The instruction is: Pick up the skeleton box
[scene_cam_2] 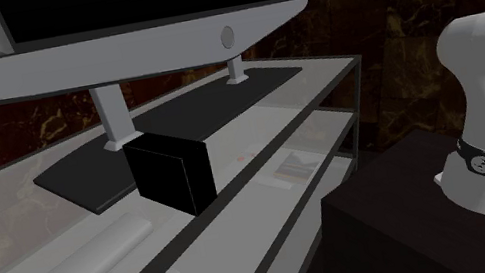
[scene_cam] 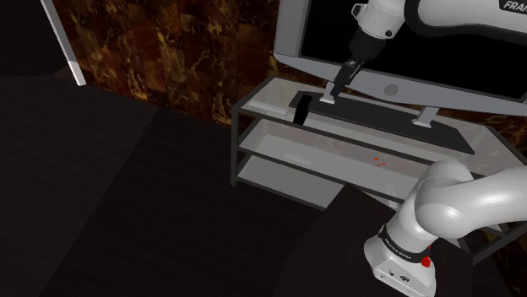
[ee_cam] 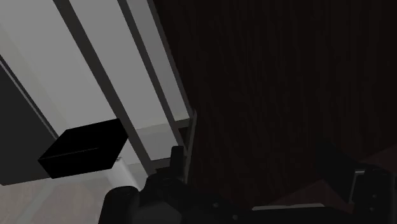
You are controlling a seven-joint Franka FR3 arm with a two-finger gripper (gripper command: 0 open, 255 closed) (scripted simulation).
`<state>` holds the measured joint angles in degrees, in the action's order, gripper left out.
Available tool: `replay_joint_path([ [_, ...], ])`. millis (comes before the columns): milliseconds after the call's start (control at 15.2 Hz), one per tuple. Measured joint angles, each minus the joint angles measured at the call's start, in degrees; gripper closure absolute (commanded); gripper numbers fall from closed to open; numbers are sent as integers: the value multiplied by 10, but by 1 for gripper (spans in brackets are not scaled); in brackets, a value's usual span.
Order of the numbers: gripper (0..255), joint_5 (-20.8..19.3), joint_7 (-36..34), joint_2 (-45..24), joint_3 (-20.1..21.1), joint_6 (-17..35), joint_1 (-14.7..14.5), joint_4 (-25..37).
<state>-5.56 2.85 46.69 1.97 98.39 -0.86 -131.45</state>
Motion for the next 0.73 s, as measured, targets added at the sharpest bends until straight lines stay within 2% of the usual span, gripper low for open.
replay_joint_path([
  [198,0,1,-17,-27,-1,14,10,7],
  [726,0,7,-123,-197,-11,62,64,96],
])
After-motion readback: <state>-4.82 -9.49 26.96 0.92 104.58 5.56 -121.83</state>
